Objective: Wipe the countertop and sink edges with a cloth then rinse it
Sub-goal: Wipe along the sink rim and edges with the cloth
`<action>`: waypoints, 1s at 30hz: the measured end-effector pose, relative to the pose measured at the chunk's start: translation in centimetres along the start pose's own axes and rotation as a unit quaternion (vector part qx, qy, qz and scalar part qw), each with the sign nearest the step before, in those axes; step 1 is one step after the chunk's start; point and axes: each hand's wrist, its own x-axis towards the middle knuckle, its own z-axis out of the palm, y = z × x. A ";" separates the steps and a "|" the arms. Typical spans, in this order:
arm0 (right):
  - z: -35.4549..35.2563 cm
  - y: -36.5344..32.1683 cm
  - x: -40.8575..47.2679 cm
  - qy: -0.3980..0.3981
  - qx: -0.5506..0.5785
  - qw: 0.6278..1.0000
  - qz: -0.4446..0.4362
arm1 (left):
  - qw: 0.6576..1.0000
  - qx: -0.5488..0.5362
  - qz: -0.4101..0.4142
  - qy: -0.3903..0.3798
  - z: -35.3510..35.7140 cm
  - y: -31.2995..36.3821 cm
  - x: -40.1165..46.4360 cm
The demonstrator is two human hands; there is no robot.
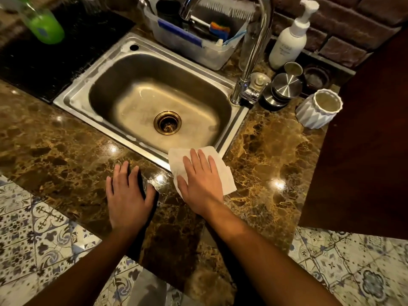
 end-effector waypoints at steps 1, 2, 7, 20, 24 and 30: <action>0.0 -0.1 0.2 0.000 -0.006 1.000 0.006 | 1.000 0.003 0.002 0.000 0.1 -0.1 0.0; 0.2 -0.3 0.4 -0.001 -0.010 1.000 0.014 | 1.000 0.006 0.003 -0.001 0.2 -0.2 0.1; 0.3 -1.6 2.2 -0.018 -0.039 0.997 0.063 | 1.000 -0.007 0.014 0.000 0.4 -0.8 0.1; -0.3 -4.1 6.2 -0.006 -0.071 0.992 0.107 | 0.995 -0.052 0.066 -0.056 -3.1 -11.6 7.2; 0.1 -4.1 5.9 0.031 -0.056 0.992 0.111 | 0.998 -0.033 0.040 -0.034 -3.9 -13.3 11.5; 0.2 -4.0 5.7 0.064 -0.031 0.990 0.121 | 0.998 -0.004 0.039 -0.056 -2.5 -13.0 12.4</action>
